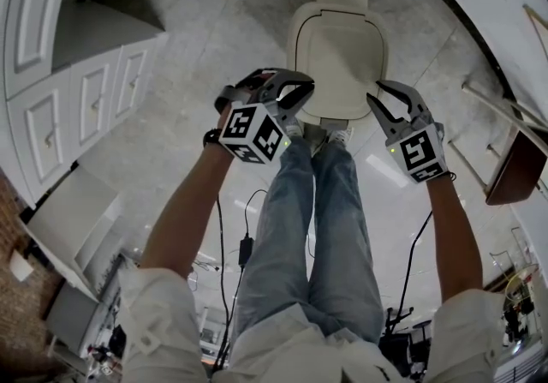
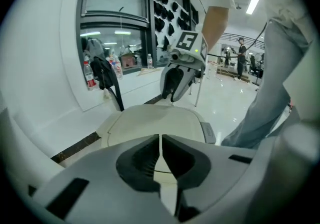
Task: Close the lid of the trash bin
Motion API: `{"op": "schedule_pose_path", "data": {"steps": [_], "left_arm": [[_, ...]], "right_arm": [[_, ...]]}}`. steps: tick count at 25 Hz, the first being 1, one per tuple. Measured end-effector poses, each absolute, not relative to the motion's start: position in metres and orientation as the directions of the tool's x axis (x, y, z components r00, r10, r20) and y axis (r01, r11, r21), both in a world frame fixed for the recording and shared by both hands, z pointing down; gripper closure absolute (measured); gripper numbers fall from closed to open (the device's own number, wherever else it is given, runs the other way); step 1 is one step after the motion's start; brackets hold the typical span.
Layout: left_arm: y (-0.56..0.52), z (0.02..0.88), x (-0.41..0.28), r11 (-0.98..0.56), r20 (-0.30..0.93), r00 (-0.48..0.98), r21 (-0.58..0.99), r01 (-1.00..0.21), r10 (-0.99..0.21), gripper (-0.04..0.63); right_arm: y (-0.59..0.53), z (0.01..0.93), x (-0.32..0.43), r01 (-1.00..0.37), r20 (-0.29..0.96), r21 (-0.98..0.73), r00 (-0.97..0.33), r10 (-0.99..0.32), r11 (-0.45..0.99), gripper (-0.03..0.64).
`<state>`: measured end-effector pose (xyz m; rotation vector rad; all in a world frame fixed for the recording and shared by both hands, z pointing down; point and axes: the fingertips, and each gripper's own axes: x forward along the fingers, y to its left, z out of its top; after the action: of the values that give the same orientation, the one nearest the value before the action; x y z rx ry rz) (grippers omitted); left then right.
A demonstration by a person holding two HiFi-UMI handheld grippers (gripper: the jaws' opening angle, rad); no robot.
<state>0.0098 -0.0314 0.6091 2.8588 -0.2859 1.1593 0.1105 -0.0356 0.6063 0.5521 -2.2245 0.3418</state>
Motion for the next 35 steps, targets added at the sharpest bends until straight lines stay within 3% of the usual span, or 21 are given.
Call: {"op": "schedule_pose_path", "data": {"steps": [3, 9, 12, 18, 23, 35], "left_arm": [[-0.048, 0.573, 0.008, -0.949, 0.641, 0.723, -0.027, -0.315, -0.259, 0.569], [-0.055, 0.454, 0.0, -0.854, 0.508, 0.751, 0.058, -0.518, -0.421, 0.569], [-0.061, 0.38, -0.005, -0.822, 0.444, 0.752, 0.058, -0.567, -0.487, 0.569], [-0.082, 0.223, -0.017, -0.756, 0.233, 0.745, 0.056, -0.652, -0.625, 0.569], [-0.068, 0.103, -0.035, -0.711, 0.139, 0.715, 0.084, -0.698, -0.685, 0.569], [-0.014, -0.055, -0.076, -0.608, -0.014, 0.608, 0.053, -0.792, -0.794, 0.569]], "right_arm": [[-0.052, 0.568, 0.117, -0.6, 0.71, -0.048, -0.583, -0.395, 0.799, 0.589], [-0.063, 0.453, 0.13, -0.77, 0.605, -0.126, -0.559, -0.567, 0.625, 0.598], [-0.068, 0.377, 0.131, -0.808, 0.552, -0.157, -0.549, -0.628, 0.568, 0.598], [-0.092, 0.208, 0.147, -0.872, 0.327, -0.158, -0.488, -0.809, 0.463, 0.598], [-0.075, 0.077, 0.164, -0.898, 0.194, -0.158, -0.436, -0.879, 0.411, 0.598], [0.01, -0.052, 0.224, -0.946, 0.054, -0.131, -0.304, -0.951, 0.295, 0.598]]}}
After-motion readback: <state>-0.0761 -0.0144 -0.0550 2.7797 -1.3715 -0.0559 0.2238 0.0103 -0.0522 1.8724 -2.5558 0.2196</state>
